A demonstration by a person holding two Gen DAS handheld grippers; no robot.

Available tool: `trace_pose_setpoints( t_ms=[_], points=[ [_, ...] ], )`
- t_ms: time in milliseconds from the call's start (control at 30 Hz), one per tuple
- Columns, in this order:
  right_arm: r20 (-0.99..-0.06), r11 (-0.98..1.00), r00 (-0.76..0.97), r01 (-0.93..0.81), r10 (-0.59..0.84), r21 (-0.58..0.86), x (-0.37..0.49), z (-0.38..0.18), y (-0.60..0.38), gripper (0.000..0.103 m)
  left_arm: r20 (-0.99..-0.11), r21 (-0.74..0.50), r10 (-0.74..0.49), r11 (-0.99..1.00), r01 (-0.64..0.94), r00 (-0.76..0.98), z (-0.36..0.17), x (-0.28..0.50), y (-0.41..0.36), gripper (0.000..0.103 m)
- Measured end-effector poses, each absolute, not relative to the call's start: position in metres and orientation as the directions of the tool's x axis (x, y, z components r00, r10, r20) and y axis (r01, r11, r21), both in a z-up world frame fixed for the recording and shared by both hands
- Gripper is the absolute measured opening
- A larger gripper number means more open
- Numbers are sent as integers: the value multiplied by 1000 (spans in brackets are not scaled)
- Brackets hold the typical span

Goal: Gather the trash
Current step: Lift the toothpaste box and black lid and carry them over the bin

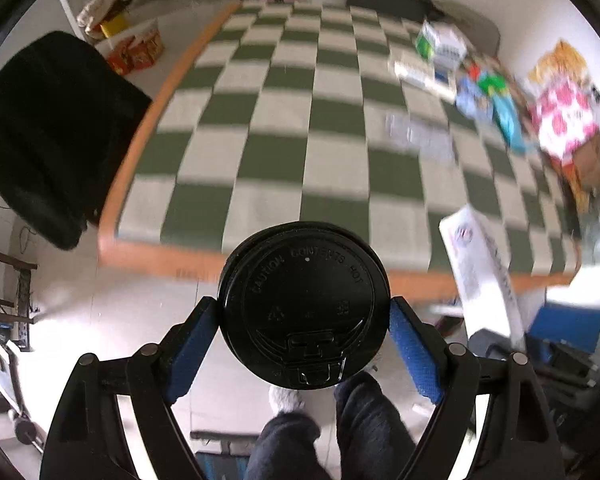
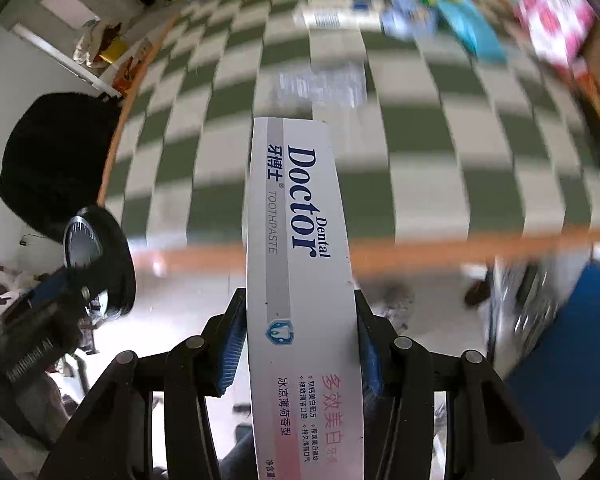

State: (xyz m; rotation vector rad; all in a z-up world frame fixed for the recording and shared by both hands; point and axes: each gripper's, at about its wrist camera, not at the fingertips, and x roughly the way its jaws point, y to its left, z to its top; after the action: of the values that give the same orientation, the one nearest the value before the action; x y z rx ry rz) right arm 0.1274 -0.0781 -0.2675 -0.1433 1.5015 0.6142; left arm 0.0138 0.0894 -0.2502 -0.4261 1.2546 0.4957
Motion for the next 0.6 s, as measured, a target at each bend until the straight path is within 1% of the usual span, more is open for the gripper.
trace_pose_setpoints(
  t_ms=[100, 167, 333, 433, 533, 600],
  points=[
    [-959, 857, -120, -432, 255, 282, 79, -305, -102, 51, -980, -38, 81, 820, -572, 181, -281, -9, 78, 84],
    [-960, 862, -164, -424, 229, 278, 56, -329, -113, 51, -989, -32, 57, 819, -573, 136, -311, -22, 69, 84],
    [-941, 873, -298, -401, 162, 277, 6, -414, -139, 51, -999, -29, -12, 804, -594, 33, -395, -40, 55, 84],
    [-934, 872, -328, -406, 139, 272, -6, -462, -142, 51, -994, -88, -109, 773, -629, 6, -459, -41, 56, 84],
    [-929, 876, -346, -398, 130, 271, -7, -514, -139, 51, -971, -166, -238, 700, -695, -7, -535, -41, 66, 84],
    [-929, 877, -350, -400, 123, 267, -6, -551, -132, 51, -963, -174, -268, 679, -713, -19, -570, -38, 72, 84]
  ],
)
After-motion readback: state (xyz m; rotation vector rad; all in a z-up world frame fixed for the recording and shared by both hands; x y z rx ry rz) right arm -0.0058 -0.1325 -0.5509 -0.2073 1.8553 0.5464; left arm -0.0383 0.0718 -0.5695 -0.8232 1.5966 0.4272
